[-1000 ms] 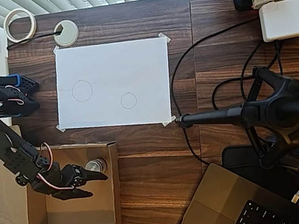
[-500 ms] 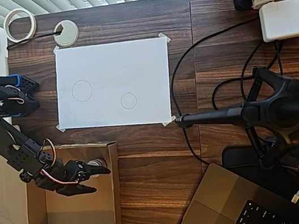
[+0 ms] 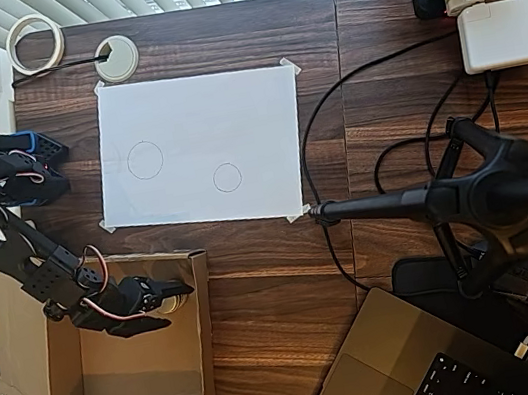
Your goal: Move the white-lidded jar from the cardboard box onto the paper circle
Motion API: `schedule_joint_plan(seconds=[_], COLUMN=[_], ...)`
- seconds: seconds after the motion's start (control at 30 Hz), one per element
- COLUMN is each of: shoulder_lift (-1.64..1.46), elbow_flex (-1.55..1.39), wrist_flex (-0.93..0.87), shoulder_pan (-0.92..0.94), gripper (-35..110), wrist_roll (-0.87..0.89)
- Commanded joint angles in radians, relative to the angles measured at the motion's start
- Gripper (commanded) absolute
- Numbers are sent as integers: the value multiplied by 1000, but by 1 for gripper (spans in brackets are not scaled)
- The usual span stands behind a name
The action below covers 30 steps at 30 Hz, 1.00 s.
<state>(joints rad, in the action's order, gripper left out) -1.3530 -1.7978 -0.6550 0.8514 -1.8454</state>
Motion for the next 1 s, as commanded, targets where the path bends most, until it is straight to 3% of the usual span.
schedule_joint_plan(seconds=[0.0, 0.43, 0.97], shoulder_lift=[-37, -32, -61], elbow_flex=[49, 44, 40], wrist_flex=[-29, -49, -52], shoulder_pan=[11, 8, -2], gripper=[35, 33, 4], wrist_roll=[-12, -18, -84])
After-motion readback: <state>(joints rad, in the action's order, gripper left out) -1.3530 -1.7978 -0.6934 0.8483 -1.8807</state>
